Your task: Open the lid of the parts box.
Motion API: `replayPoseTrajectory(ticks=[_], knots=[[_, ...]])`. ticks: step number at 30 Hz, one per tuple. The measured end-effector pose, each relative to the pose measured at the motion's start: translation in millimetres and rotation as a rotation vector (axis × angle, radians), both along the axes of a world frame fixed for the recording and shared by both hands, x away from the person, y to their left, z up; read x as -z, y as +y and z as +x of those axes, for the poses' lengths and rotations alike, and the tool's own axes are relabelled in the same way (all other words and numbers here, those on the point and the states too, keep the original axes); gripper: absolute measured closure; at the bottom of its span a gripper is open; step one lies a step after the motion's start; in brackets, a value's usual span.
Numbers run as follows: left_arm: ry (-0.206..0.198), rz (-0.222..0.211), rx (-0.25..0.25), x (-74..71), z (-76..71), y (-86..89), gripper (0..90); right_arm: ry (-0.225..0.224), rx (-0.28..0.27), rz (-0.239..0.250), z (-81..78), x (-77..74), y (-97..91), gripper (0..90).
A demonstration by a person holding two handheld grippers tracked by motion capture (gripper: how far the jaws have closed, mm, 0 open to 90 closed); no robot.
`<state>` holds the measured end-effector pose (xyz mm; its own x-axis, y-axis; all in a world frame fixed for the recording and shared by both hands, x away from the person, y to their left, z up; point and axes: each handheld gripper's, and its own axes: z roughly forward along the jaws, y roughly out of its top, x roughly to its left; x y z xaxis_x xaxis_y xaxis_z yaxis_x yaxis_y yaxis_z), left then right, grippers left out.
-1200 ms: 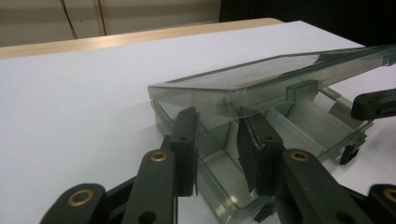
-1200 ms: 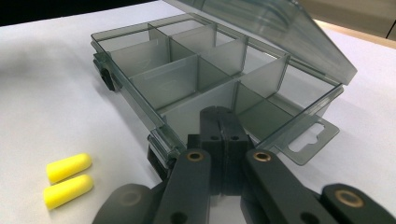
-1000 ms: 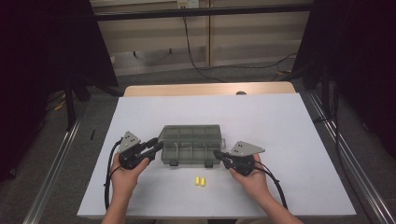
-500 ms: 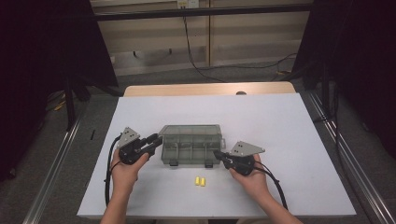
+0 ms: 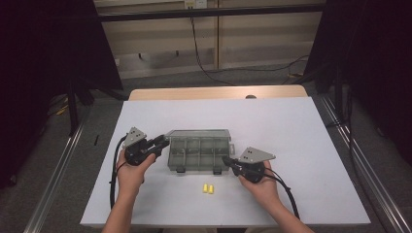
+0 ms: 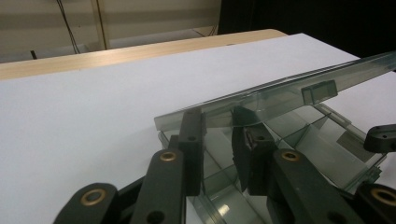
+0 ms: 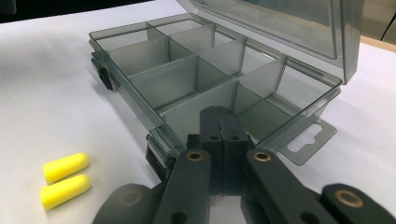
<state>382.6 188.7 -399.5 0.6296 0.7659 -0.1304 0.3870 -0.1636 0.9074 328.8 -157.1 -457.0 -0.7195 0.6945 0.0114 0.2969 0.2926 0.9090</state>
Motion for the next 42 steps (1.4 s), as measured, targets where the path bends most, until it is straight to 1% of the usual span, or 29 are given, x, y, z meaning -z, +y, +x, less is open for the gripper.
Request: replayPoseTrajectory(ticks=[2, 4, 7, 10, 14, 24, 29, 30, 35, 42], knots=[[-0.003, 0.005, -0.001, -0.7, 1.6, 0.2, 74.2, -0.003, 0.003, -0.002, -0.4, 0.0, 0.3, 90.0], [-0.004, -0.008, -0.002, -0.6, 3.4, 0.2, 74.4, -0.005, 0.004, -0.004, -0.7, 0.0, 0.5, 90.0], [0.000, -0.003, -0.002, -0.8, 5.6, -0.2, 75.5, -0.006, 0.004, -0.006, -1.0, 0.0, 0.6, 90.0], [-0.001, 0.015, -0.004, -1.5, 7.6, -1.2, 75.7, -0.008, 0.005, -0.006, -1.0, 0.1, 0.6, 90.0], [0.004, 0.006, -0.008, -3.1, 10.1, -1.8, 75.7, -0.007, 0.005, -0.005, -0.9, 0.1, 0.5, 90.0], [0.010, 0.011, -0.009, -3.8, 15.4, -3.4, 75.7, -0.005, 0.005, -0.003, -0.9, 0.1, 0.4, 90.0], [0.013, 0.010, -0.010, -2.9, 17.0, -4.7, 75.7, 0.003, 0.010, 0.002, -1.0, -0.1, 0.0, 90.0], [0.012, 0.018, -0.009, -2.8, 17.5, -4.7, 75.7, 0.003, 0.010, 0.003, -1.0, -0.1, 0.0, 90.0], [0.012, 0.011, -0.010, -1.9, 19.8, -5.5, 75.8, 0.012, 0.013, 0.008, -0.9, -0.4, -0.2, 90.0], [0.011, 0.014, -0.013, -2.5, 21.4, -5.9, 76.3, 0.016, 0.009, 0.010, -0.7, -0.4, -0.9, 90.0]])
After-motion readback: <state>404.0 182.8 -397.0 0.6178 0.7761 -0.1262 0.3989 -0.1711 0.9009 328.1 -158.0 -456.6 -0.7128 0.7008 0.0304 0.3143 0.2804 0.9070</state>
